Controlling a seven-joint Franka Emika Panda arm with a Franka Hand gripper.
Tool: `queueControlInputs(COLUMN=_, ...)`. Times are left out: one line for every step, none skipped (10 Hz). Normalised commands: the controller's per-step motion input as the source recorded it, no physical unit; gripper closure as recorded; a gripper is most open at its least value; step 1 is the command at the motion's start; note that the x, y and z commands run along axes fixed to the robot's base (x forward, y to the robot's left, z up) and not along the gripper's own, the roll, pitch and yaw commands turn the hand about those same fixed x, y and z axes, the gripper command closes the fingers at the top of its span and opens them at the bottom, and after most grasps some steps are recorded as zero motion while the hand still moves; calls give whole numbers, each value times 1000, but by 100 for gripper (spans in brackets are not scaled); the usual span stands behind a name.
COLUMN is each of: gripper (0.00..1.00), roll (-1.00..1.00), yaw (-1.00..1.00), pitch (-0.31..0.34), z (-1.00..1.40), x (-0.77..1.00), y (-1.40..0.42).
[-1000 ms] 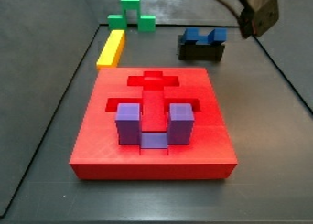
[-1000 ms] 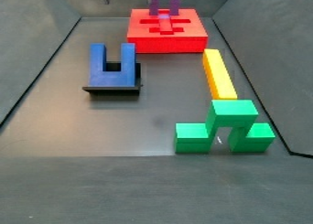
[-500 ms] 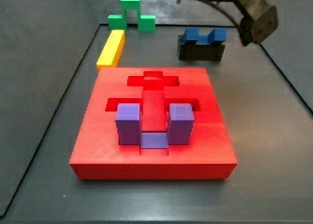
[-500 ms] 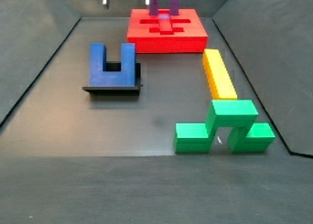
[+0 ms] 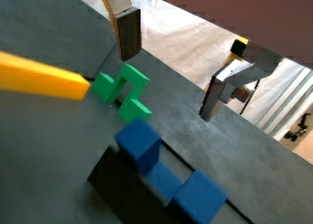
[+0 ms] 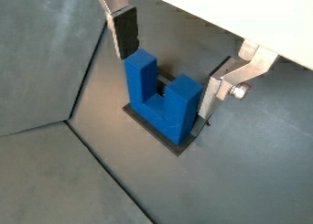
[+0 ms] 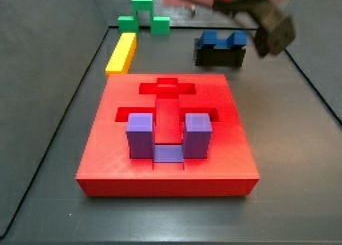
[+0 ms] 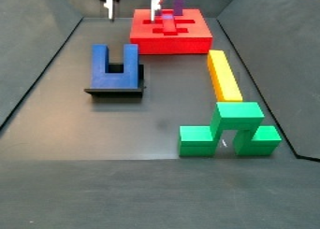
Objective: Pick up the blue object. Move up. Place the blue object on the fixture. Regrasp the blue object. Move to above the board. Insert the blue object.
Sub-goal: Regrasp the blue object.
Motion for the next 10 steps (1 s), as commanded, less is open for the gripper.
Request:
queueControlInputs(gripper=0, roll=383, yaw=0, pitch=0, z=-474, x=80, y=0)
queueControlInputs(gripper=0, roll=331, yaw=0, pitch=0, z=-449, x=60, y=0)
queueControlInputs(gripper=0, roll=314, yaw=0, pitch=0, z=-403, x=54, y=0)
queueControlInputs(gripper=0, roll=283, yaw=0, pitch=0, z=-354, x=31, y=0)
queueControlInputs(gripper=0, roll=260, yaw=0, pitch=0, z=-331, x=46, y=0)
queueControlInputs(gripper=0, roll=123, yaw=20, pitch=14, z=-229, x=86, y=149)
queueControlInputs(gripper=0, roll=109, yaw=43, pitch=46, z=-214, x=151, y=146)
queueControlInputs(gripper=0, roll=111, yaw=49, pitch=49, z=-223, x=166, y=134)
queueControlInputs(gripper=0, roll=117, yaw=43, pitch=37, z=-226, x=149, y=103)
queueControlInputs(gripper=0, roll=143, yaw=29, pitch=6, z=-257, x=100, y=80)
